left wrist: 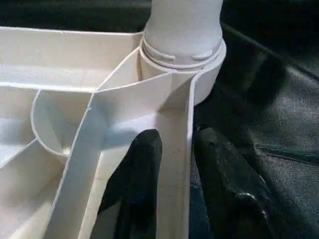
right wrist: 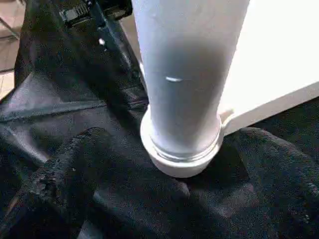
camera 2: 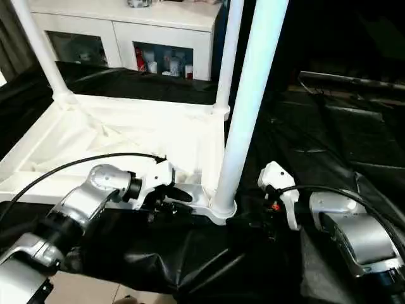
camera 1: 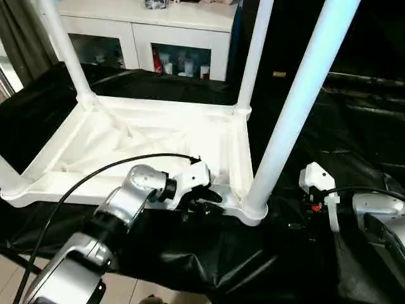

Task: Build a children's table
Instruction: Rotate table base, then rotate leg to tighten

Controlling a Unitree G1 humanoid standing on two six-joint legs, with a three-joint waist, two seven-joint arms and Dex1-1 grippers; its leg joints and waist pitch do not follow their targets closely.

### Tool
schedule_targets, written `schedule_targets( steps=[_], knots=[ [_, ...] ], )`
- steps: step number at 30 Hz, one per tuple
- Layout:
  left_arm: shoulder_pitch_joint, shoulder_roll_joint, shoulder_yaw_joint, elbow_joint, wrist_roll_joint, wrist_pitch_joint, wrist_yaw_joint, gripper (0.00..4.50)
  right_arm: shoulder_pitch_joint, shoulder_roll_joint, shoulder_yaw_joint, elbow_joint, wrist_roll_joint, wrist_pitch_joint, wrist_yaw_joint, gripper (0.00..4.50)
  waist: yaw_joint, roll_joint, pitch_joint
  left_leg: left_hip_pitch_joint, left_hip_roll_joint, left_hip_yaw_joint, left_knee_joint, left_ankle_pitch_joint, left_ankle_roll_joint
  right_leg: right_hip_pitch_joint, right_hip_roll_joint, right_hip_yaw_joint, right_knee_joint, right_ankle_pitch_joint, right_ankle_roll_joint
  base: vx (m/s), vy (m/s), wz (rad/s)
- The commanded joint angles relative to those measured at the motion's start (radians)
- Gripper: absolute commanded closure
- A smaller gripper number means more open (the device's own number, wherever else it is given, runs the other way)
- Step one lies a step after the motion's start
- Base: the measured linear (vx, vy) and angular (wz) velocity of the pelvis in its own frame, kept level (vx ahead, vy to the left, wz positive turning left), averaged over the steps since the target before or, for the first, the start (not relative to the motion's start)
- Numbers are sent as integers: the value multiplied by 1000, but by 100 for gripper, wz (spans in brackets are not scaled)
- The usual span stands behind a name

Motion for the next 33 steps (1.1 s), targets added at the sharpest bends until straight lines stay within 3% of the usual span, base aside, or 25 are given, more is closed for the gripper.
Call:
schedule_targets(
  steps=[1, 3, 9, 14, 16, 25, 33],
  knots=[
    [-13, 11, -15, 34, 44, 9, -3, 346, -16, 6, -1, -21, -1, 2, -8, 0, 6, -13, -60, -1, 9, -4, -72, -283, 22, 43, -55, 27, -106, -508, -103, 0, 0, 0],
    [-22, 13, -24, 40, 55, 13, -7, 347, -22, 12, 7, -16, -9, -3, -14, 0, 7, -10, -60, -2, 9, -6, -73, -284, 20, 44, -56, 26, -106, -515, -99, 0, 0, 0],
    [-48, 15, -40, 66, 79, 19, -22, 406, -60, 43, 49, 20, -47, -31, -36, 0, 7, -8, -62, -1, 10, -7, -74, -286, 16, 44, -57, 25, -105, -503, -107, 0, 0, 0],
    [-58, 15, -38, 71, 81, 23, -33, 438, -94, 81, 77, 55, -77, -54, -56, 0, 6, -11, -62, 2, 11, -6, -74, -291, 13, 41, -58, 27, -104, -495, -115, 0, 0, 0],
    [-59, 13, -34, 73, 81, 24, -34, 449, -113, 104, 85, 78, -82, -58, -63, 17, 3, -13, -63, -3, 11, -7, -76, -288, 11, 44, -58, 25, -100, -471, -125, 0, 0, 0],
    [-60, 16, -22, 82, 78, 22, -36, 450, -133, 110, 108, 112, -97, -64, -59, 94, 3, -12, -66, -5, 13, -4, -75, -251, 16, 50, -58, 30, -87, -367, -162, 0, 0, 0],
    [-55, 23, -7, 81, 75, 22, -29, 450, -146, 140, 109, 154, -116, -83, -79, 148, -2, -13, -63, -4, 11, -3, -76, -267, 14, 48, -58, 29, -91, -397, -159, 0, 0, 0]
  ],
)
